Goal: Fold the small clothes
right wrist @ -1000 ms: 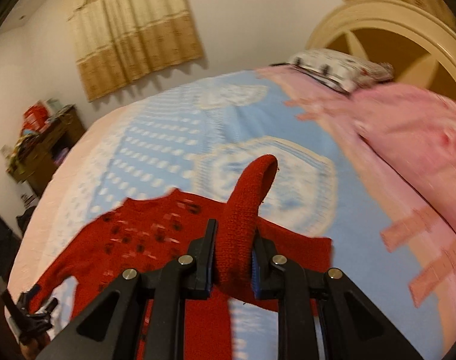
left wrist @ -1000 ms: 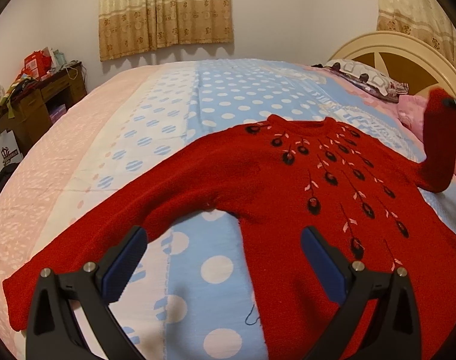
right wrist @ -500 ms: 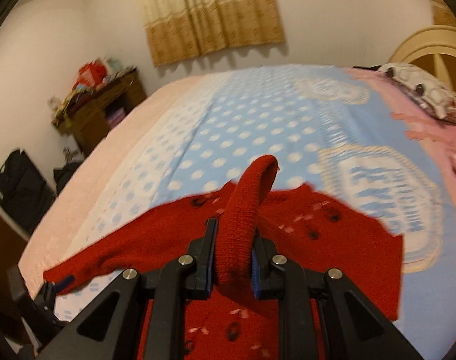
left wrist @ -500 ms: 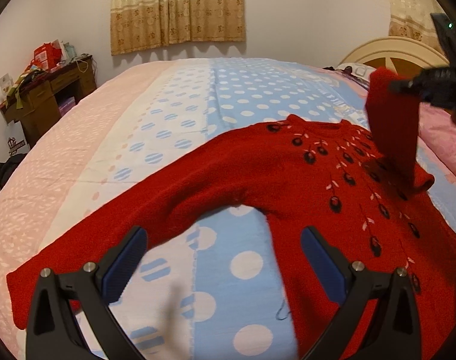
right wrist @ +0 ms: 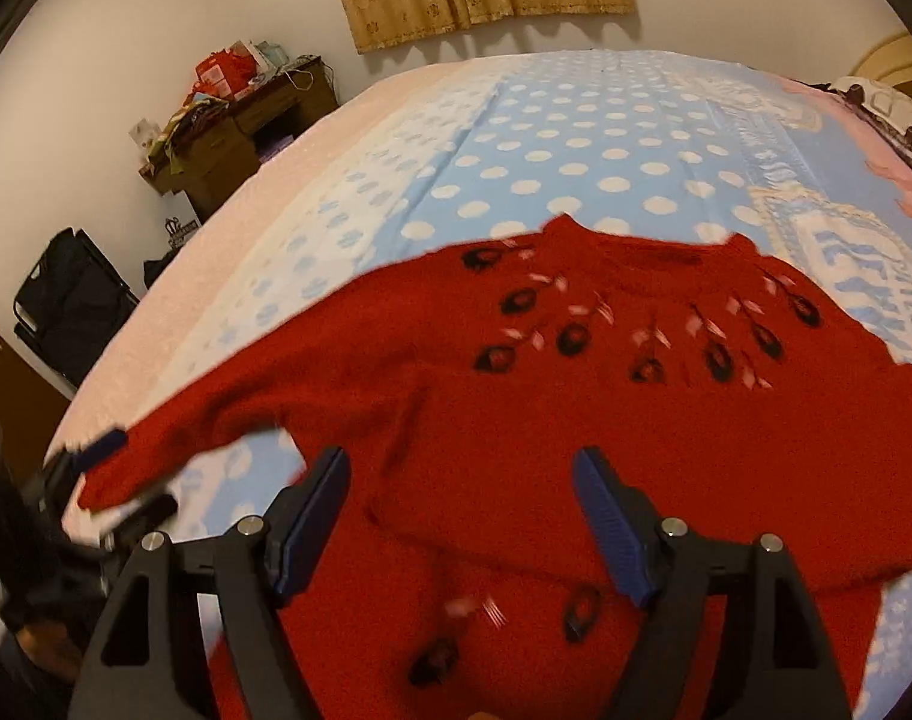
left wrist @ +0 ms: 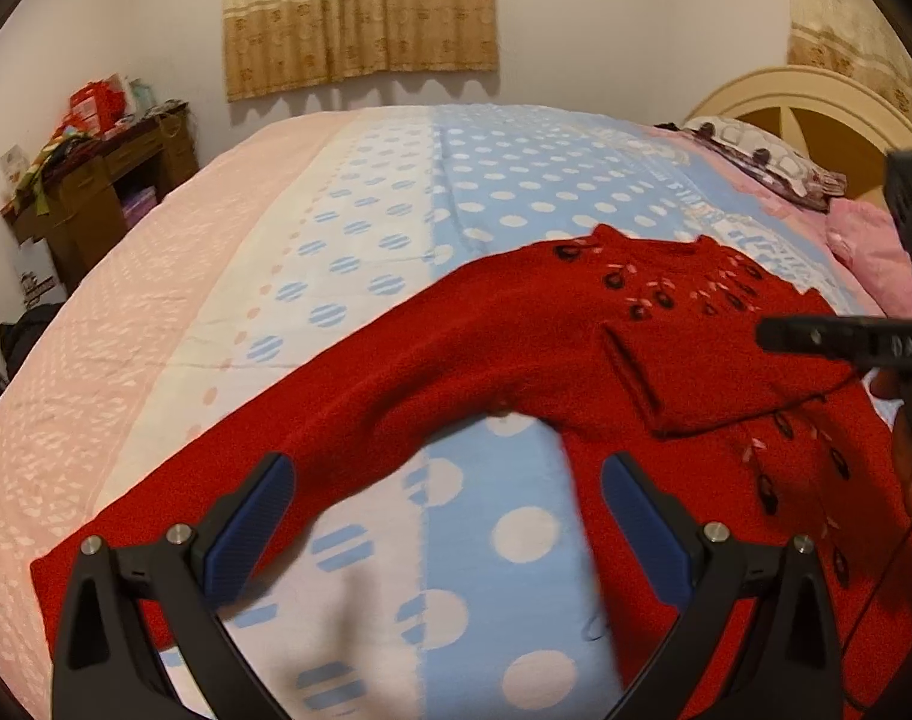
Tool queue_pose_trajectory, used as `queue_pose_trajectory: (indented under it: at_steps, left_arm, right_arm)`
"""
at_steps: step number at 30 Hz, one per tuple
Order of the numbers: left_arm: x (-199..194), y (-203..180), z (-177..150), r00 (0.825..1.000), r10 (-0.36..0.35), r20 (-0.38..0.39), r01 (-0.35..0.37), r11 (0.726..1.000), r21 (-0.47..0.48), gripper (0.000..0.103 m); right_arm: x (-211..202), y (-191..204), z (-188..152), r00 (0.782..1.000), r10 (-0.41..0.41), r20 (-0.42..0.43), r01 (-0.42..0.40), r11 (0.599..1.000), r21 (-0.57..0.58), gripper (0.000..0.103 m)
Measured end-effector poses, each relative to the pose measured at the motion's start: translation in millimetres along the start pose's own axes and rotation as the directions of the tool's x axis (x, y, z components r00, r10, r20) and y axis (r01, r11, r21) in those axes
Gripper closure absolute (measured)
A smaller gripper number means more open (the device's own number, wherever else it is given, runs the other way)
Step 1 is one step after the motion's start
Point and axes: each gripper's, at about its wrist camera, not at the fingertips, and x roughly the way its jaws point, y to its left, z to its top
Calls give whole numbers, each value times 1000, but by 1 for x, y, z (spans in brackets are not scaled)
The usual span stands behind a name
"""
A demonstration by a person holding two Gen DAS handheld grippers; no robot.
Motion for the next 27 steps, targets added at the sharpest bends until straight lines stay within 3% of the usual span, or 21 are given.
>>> queue_pose_trajectory:
  at_steps: [7,14,17,20,23,25,27]
  left_arm:
    - [9,-45,27,999,-50,13,48,991,124,0]
    - [39,-92,41,989,-140,-36,144,973,182,0]
    - [63,-105,45,985,-147,-86,161,970,184,17]
    - [84,-107,47,980,-147,-138,167,975,148,28]
    - [95,-110,46,975,-145,-169,170,974,146,28]
    - [101,-112,43,971,-148,-189,177,974,144,34]
    - [107,-112,41,960,-174,-218,204,971,125,54]
  right_arm:
    - [-46,-33,-43,981,-190,30,191,981,-38,26]
    - [-71,-36,-89,948,-292,125,304,948,-90,26]
    - [-72,-26,-103,935,-312,169,335,933,-130,26]
    - [-72,-18,-112,925,-325,197,360,916,-176,26]
    - [-73,-13,-114,916,-330,227,375,906,-197,26]
    - [-73,-12,-115,916,-325,235,374,904,-207,26]
    - [-69,-11,-117,916,-330,228,378,900,-219,26]
